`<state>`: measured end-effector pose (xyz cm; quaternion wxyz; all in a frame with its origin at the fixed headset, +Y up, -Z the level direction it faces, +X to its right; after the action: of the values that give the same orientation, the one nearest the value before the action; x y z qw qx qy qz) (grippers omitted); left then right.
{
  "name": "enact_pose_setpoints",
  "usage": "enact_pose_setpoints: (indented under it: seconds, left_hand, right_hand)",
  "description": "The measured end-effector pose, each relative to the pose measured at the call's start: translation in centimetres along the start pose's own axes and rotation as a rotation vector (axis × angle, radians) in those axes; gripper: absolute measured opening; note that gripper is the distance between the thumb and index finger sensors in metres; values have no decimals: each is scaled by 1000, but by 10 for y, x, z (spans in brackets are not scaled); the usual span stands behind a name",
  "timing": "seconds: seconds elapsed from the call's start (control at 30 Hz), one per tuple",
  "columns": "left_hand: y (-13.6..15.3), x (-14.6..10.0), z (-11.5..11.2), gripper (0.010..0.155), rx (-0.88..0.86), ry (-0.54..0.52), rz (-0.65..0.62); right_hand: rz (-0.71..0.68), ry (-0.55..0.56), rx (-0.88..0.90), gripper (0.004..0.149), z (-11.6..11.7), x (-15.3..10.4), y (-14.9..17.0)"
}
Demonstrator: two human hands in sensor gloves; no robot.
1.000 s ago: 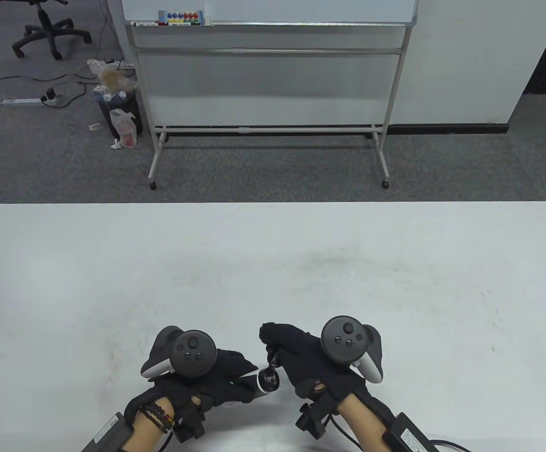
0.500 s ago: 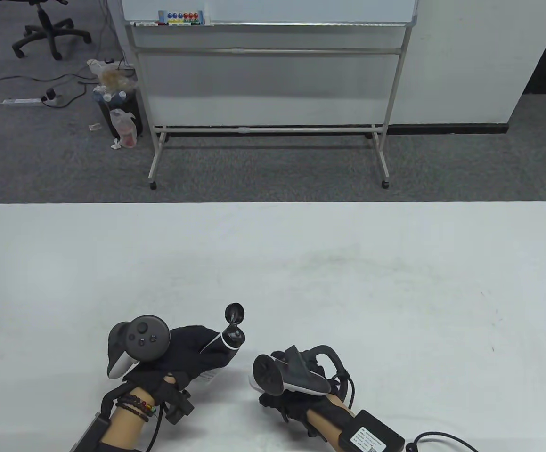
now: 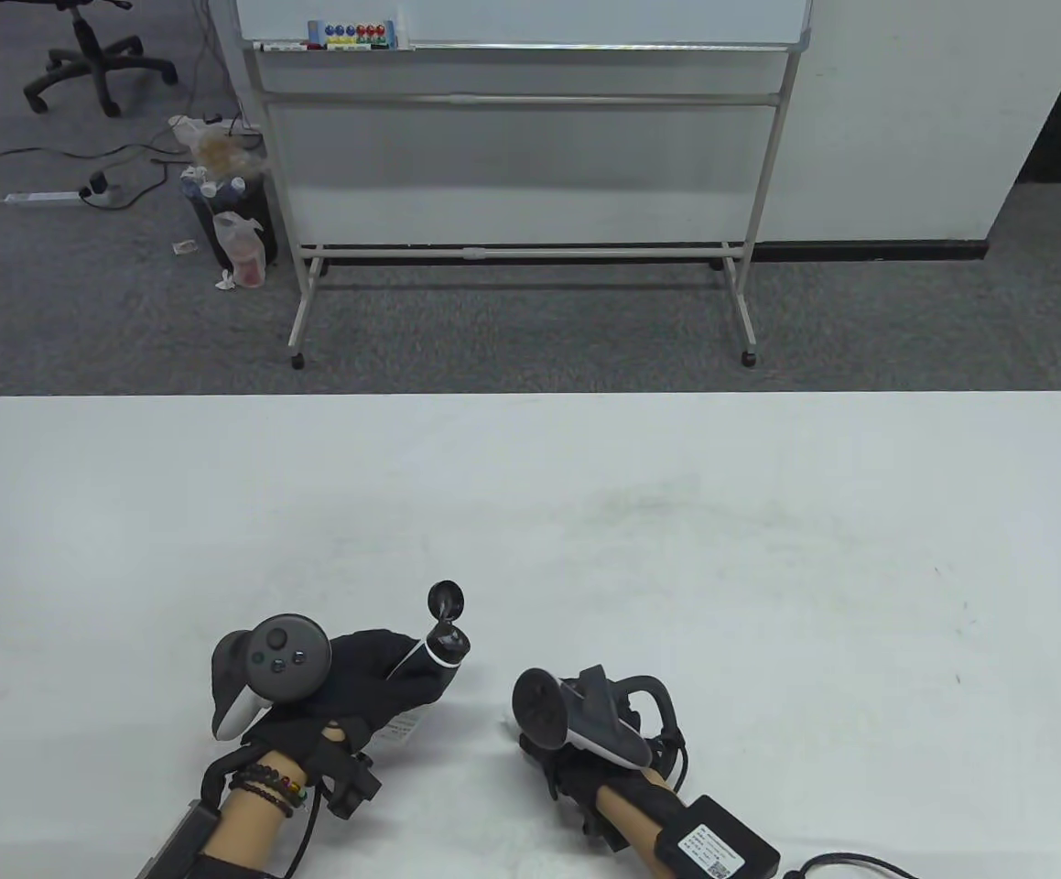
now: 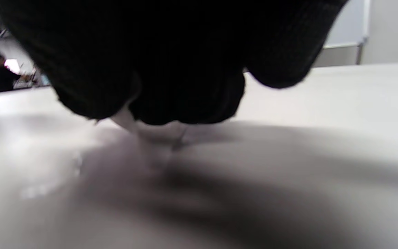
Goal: Squeeze cleansing milk onto cotton pad
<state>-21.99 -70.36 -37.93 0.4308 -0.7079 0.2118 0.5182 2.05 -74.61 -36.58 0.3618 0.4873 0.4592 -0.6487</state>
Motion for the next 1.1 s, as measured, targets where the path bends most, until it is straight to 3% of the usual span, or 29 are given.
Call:
enact_pose_setpoints:
  seconds: [0.2, 0.43, 0.63, 1.1]
  left_hand:
    - [-20, -1, -13, 56, 31, -27, -29]
    - [-48, -1, -36, 54, 118, 17, -71]
    - [-58, 1, -47, 53, 166, 31, -58]
    - [-58, 2, -47, 48, 197, 34, -44]
  right_hand:
    - [122, 97, 410, 40, -49, -9, 44]
    - [165, 128, 729, 39, -69, -17, 65]
    - [136, 182, 681, 39, -75, -22, 55]
    - [62, 151, 608, 40, -69, -28, 26]
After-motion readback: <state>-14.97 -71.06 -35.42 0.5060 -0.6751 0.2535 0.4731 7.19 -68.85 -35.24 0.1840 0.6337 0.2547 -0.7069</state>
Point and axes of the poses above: the tracker on the back of each hand, its own y axis roughly to the little-finger side, its own x axis roughly from the wrist to the fingertips, z = x × y, the point moved 4 cm from there along x, roughly from the wrist to the fingertips, and after that the axes turned 7 degrees about x, right-handed, at the moved point
